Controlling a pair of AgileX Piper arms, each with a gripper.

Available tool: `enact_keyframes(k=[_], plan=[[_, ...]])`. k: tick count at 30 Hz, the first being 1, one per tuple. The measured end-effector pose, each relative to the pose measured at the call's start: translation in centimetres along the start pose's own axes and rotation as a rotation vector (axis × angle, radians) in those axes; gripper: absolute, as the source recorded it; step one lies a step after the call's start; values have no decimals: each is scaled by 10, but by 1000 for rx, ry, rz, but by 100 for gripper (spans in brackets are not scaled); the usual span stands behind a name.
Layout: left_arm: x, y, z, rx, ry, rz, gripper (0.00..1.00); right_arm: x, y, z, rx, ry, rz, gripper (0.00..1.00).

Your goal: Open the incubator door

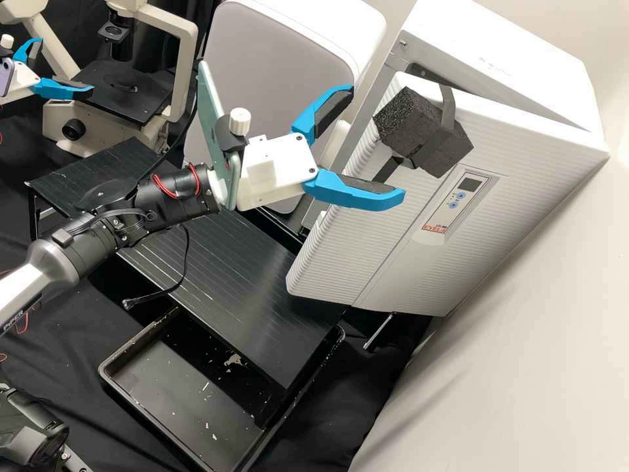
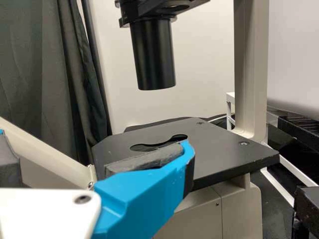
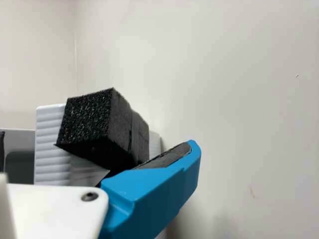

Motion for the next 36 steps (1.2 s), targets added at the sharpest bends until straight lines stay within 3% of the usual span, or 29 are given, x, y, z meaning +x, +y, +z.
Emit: enact_keyframes(k=[9, 16, 19, 23, 27, 30, 32, 36], plan=[[0, 0, 0, 0, 0, 0, 100, -1, -1, -4, 15, 12, -7, 100], [0, 0, 0, 0, 0, 0, 100, 2, -5, -6, -54, 17, -18, 100], [0, 0, 0, 0, 0, 0, 100, 4, -13, -4, -97, 14, -56, 100], [0, 0, 0, 0, 0, 0, 100, 1, -24, -1, -122, 16, -96, 100], [0, 0, 0, 0, 0, 0, 100, -48, -47, 9, -101, 2, -114, 100], [0, 0, 0, 0, 0, 0, 100, -93, -61, 11, -78, 68, -214, 100], [0, 0, 0, 0, 0, 0, 100, -120, -72, 16, -72, 125, -327, 100], [0, 0, 0, 0, 0, 0, 100, -127, -76, 20, -84, 118, -366, 100]])
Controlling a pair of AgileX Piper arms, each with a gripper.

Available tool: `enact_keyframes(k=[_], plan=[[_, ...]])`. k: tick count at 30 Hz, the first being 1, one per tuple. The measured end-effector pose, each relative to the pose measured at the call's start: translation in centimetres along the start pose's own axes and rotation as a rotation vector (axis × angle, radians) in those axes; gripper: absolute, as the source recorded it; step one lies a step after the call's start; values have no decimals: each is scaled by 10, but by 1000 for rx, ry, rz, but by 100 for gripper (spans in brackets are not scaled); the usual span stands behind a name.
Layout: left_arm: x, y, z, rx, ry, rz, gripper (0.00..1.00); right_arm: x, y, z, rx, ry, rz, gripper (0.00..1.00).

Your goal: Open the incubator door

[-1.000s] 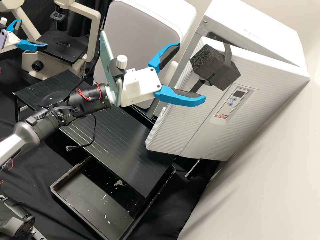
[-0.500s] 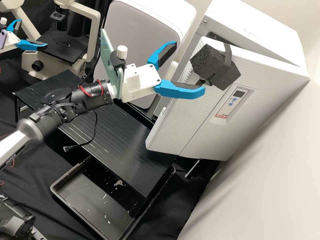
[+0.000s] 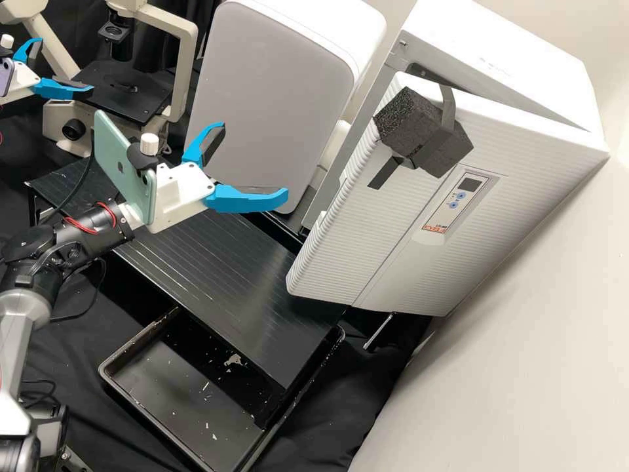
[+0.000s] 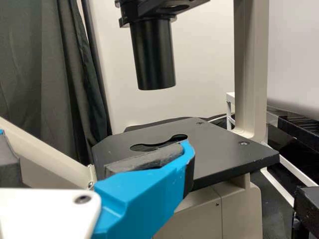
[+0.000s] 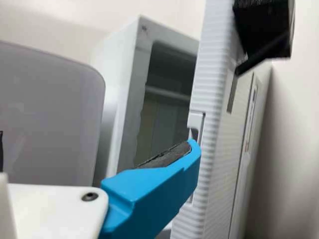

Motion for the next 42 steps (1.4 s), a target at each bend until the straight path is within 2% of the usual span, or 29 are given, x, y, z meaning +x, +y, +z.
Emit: enact_keyframes(k=[7, 11, 15, 28, 37, 42], plan=[[0, 0, 0, 0, 0, 0, 100, 5, 8, 9, -15, -60, 69, 100], [0, 0, 0, 0, 0, 0, 100, 15, 14, 17, -34, -129, 125, 100], [0, 0, 0, 0, 0, 0, 100, 26, 15, 25, -38, -221, 152, 100], [0, 0, 0, 0, 0, 0, 100, 81, 8, 38, -125, -388, 253, 100], [0, 0, 0, 0, 0, 0, 100, 95, 7, 51, -110, -491, 270, 100], [0, 0, 0, 0, 0, 0, 100, 99, 8, 59, -82, -552, 272, 100]])
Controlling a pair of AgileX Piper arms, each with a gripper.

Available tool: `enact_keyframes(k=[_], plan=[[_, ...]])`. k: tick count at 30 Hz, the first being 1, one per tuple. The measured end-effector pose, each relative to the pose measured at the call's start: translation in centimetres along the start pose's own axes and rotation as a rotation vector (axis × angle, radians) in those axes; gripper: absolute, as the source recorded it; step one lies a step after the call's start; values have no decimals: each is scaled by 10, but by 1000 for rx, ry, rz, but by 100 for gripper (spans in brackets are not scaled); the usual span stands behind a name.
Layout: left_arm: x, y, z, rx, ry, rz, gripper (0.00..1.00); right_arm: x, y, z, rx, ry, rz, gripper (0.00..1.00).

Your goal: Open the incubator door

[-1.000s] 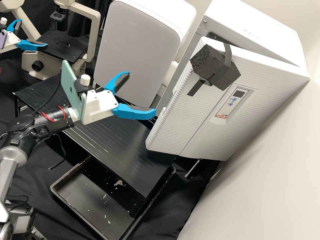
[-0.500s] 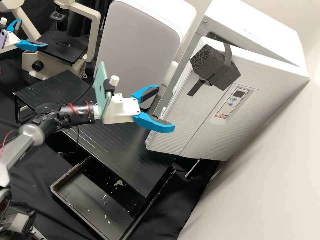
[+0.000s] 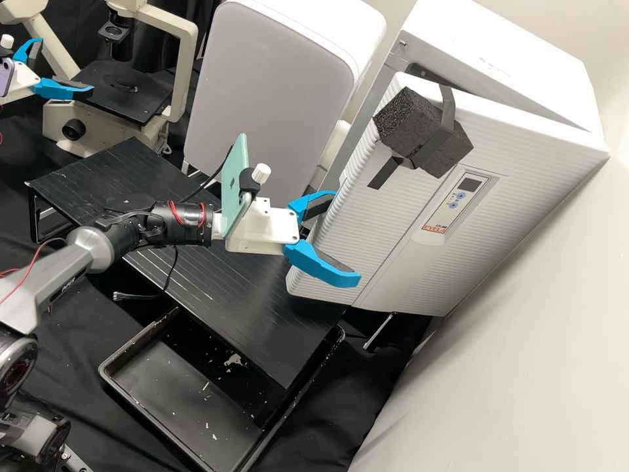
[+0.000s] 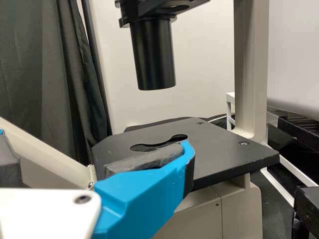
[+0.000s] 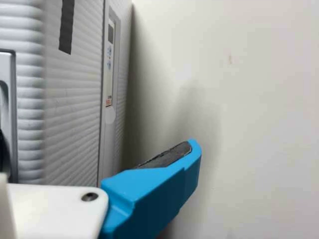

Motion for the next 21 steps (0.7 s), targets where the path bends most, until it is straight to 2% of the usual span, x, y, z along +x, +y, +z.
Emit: enact_keyframes(k=[4, 13, 21], plan=[[0, 0, 0, 0, 0, 0, 100, 2, -1, 2, 9, -23, -21, 100], [0, 0, 0, 0, 0, 0, 100, 7, 9, 1, -12, -70, -75, 100], [0, 0, 0, 0, 0, 0, 100, 3, 22, 7, 34, -117, -81, 100]])
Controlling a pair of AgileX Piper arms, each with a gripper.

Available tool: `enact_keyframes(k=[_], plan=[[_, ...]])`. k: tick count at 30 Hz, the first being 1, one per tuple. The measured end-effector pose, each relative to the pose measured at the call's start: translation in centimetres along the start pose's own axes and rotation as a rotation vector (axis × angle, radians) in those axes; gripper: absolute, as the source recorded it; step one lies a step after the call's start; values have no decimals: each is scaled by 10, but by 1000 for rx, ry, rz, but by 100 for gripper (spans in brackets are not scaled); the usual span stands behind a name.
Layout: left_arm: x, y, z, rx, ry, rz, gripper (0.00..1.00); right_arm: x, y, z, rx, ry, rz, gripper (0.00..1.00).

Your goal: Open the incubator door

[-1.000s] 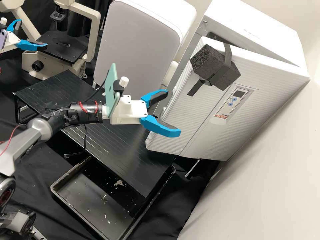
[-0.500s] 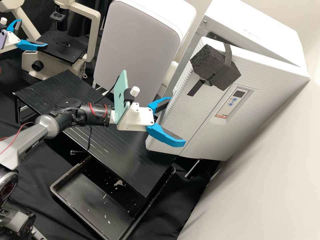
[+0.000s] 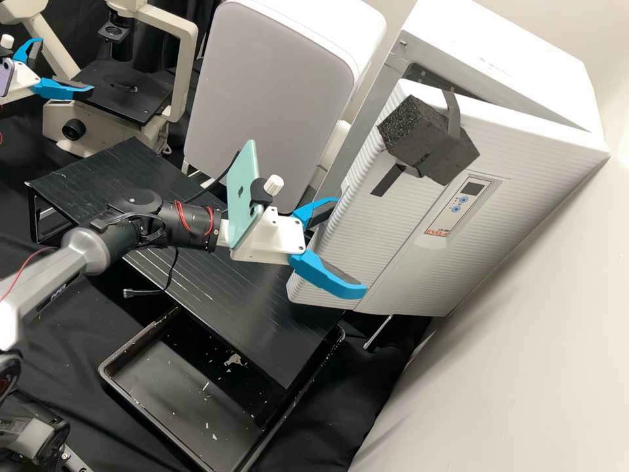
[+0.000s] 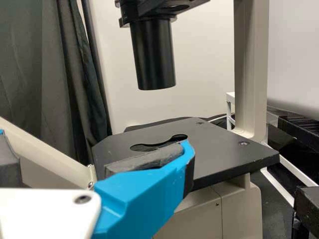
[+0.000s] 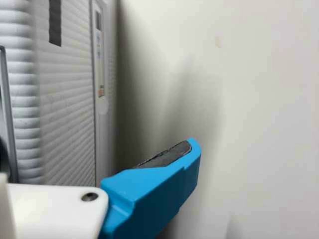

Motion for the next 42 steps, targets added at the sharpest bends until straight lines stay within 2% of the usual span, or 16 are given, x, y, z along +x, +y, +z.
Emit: enact_keyframes(k=[4, 8, 11, 17, 21, 23, 25, 28, 31, 33, 34, 35, 36, 38, 42], plan=[[0, 0, 0, 0, 0, 0, 100, 1, 6, 7, 18, -39, 7, 100], [0, 0, 0, 0, 0, 0, 100, 4, 12, 12, 14, -77, 16, 100], [0, 0, 0, 0, 0, 0, 100, 6, 19, 17, 4, -108, 47, 100], [0, 0, 0, 0, 0, 0, 100, 8, 27, 28, 9, -213, 134, 100], [0, 0, 0, 0, 0, 0, 100, 9, 16, 31, 12, -257, 69, 100], [0, 0, 0, 0, 0, 0, 100, 8, 11, 31, 9, -250, 43, 100], [0, 0, 0, 0, 0, 0, 100, 2, 8, 29, 20, -187, 49, 100], [0, 0, 0, 0, 0, 0, 100, -12, 3, 22, 72, 6, 67, 100], [0, 0, 0, 0, 0, 0, 100, -25, 0, 17, 103, 200, 87, 100], [0, 0, 0, 0, 0, 0, 100, -31, -2, 14, 171, 328, 93, 100], [0, 0, 0, 0, 0, 0, 100, -35, -5, 12, 193, 426, 89, 100], [0, 0, 0, 0, 0, 0, 100, -36, -6, 12, 235, 453, 77, 100], [0, 0, 0, 0, 0, 0, 100, -39, -9, 11, 262, 541, 60, 100], [0, 0, 0, 0, 0, 0, 100, -42, -14, 10, 306, 626, 13, 100], [0, 0, 0, 0, 0, 0, 100, -47, -21, 12, 338, 716, -49, 100]])
